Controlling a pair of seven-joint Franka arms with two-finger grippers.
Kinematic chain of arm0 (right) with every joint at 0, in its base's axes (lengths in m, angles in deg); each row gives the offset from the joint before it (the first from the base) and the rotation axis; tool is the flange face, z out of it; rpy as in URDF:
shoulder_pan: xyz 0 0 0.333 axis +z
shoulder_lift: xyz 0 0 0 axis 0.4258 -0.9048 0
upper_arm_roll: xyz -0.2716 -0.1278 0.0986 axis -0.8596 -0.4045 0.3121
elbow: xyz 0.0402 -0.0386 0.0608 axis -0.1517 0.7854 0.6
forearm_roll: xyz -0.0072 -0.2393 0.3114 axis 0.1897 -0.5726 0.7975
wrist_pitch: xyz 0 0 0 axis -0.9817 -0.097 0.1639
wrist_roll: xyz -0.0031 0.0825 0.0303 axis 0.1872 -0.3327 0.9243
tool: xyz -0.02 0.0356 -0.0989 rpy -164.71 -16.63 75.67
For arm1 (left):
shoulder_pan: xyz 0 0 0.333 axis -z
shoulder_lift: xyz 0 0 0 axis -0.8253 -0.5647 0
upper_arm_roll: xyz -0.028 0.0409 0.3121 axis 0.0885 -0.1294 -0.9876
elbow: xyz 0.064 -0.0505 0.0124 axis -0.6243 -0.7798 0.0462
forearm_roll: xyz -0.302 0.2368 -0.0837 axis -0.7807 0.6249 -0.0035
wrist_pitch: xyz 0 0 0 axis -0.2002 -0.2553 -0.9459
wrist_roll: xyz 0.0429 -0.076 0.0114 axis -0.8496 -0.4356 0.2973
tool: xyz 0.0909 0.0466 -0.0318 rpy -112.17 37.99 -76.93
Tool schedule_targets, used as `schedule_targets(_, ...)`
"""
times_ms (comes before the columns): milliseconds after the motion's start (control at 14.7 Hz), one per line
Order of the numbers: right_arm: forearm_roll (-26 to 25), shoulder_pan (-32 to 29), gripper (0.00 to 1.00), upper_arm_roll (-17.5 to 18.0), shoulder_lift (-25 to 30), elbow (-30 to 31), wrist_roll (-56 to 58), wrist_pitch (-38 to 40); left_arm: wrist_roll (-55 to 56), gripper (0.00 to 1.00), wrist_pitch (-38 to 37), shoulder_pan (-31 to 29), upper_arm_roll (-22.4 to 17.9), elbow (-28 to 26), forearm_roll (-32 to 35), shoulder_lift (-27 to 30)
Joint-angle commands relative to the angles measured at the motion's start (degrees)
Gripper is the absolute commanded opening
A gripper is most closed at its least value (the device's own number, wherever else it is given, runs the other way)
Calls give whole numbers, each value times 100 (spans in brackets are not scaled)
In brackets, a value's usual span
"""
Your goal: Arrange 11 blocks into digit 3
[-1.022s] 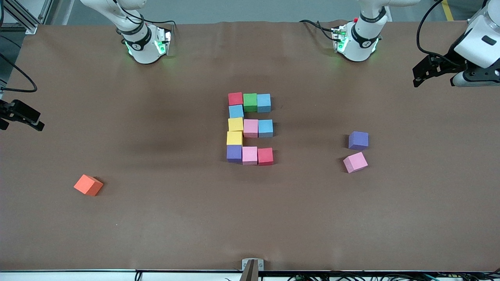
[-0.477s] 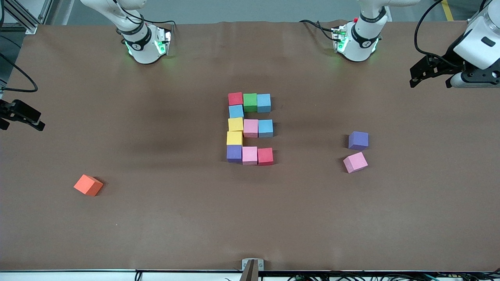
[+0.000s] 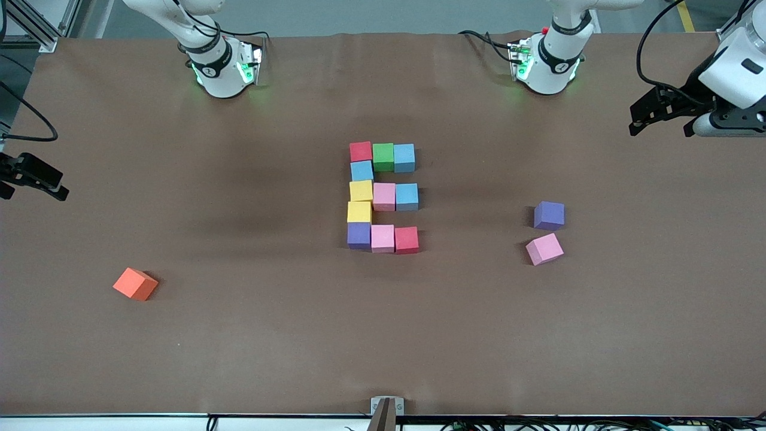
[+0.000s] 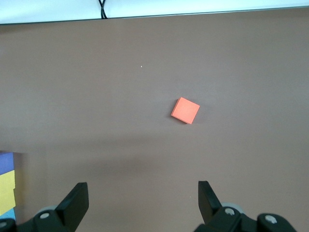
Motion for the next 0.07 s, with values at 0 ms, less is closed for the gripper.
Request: schedule_targets(0,-114,-43,100,36,92,87,49,-4,-71,100,-24,-29,-11,208,-82,-98)
